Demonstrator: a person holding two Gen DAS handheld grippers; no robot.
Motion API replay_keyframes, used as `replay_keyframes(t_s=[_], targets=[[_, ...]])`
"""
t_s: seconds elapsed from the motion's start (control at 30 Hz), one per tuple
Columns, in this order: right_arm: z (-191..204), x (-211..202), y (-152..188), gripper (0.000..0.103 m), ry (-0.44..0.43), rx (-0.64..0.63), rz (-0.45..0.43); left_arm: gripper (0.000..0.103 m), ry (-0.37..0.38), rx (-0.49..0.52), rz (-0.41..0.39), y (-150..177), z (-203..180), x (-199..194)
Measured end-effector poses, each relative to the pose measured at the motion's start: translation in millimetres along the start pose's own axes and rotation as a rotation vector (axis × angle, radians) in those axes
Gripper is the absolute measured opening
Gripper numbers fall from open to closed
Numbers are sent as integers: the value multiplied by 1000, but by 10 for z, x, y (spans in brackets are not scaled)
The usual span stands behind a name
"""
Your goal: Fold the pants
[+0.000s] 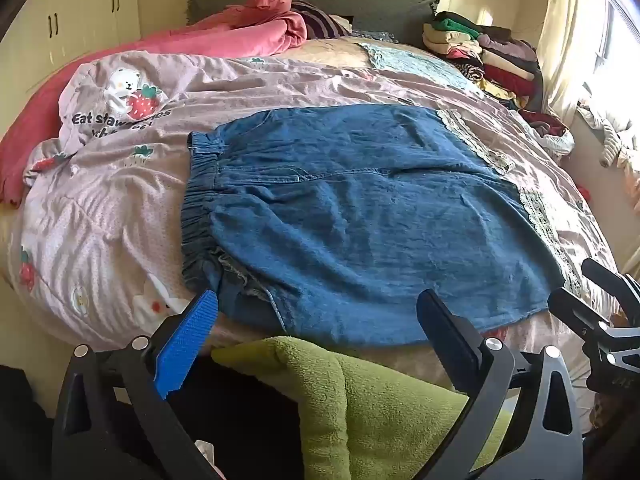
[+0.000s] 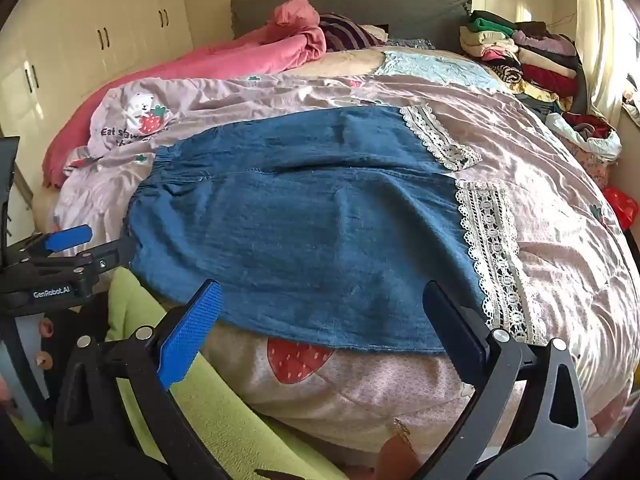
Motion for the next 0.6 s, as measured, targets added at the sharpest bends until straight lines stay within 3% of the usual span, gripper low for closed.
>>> replay_keyframes(t_s=[0.6], targets=[[38, -33, 2, 95, 14, -17, 1, 99, 2, -1, -2, -13, 2, 9]])
Point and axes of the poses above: each gripper's, at about its wrist camera, not at the fingertips, and x roughly the way its jaws point, z to its left, y to its underside, the point moved 2 cm from there along x, roughly the way its jaws point, and after that the axes turned 12 degrees about -y, right-handed, at the moved point
